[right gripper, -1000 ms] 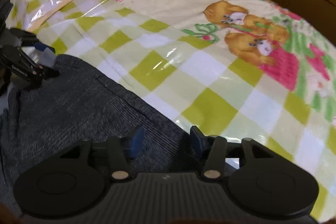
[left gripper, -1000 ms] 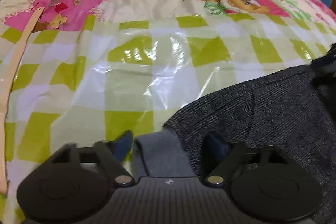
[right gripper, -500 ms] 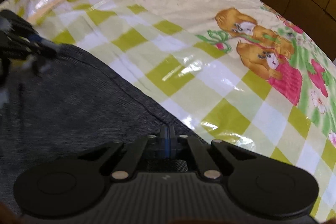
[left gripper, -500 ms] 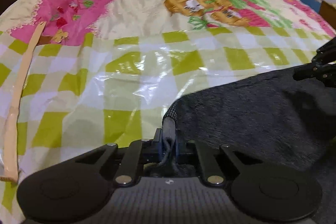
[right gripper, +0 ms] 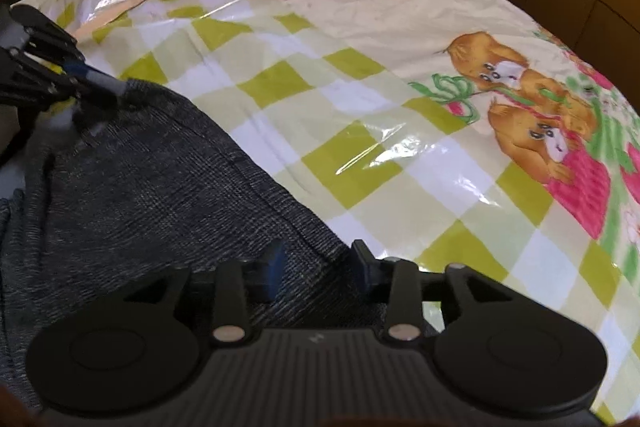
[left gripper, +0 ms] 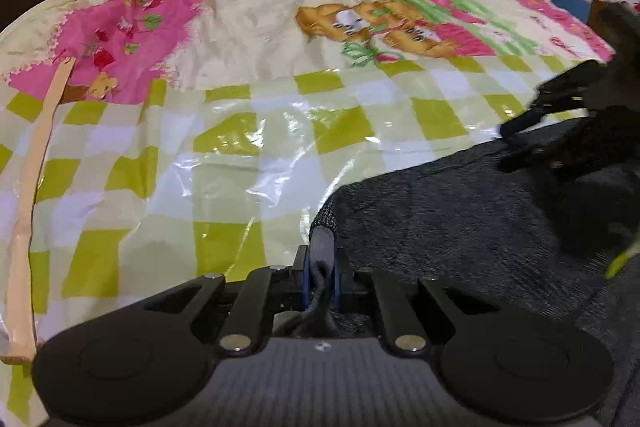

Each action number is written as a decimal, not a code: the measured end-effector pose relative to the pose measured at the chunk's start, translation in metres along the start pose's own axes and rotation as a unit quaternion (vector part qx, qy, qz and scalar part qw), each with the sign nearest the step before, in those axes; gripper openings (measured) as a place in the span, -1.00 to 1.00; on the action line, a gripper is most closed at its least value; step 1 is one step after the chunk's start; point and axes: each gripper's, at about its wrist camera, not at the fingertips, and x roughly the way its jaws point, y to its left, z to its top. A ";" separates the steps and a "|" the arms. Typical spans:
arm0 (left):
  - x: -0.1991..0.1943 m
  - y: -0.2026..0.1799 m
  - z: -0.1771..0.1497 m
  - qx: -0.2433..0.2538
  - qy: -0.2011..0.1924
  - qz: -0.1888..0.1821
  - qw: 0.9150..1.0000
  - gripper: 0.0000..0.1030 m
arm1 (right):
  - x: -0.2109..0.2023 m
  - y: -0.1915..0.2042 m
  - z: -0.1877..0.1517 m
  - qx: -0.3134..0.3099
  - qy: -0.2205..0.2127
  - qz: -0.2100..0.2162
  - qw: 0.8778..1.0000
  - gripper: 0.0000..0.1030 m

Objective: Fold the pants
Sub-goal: 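Lift the waistband with both tools and fold it over the legs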

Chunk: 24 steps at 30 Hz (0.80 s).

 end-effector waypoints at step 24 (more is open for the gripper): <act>-0.101 -0.017 -0.044 -0.019 -0.066 -0.059 0.996 -0.55 | -0.067 0.034 -0.001 -0.030 0.020 0.005 0.999 -0.89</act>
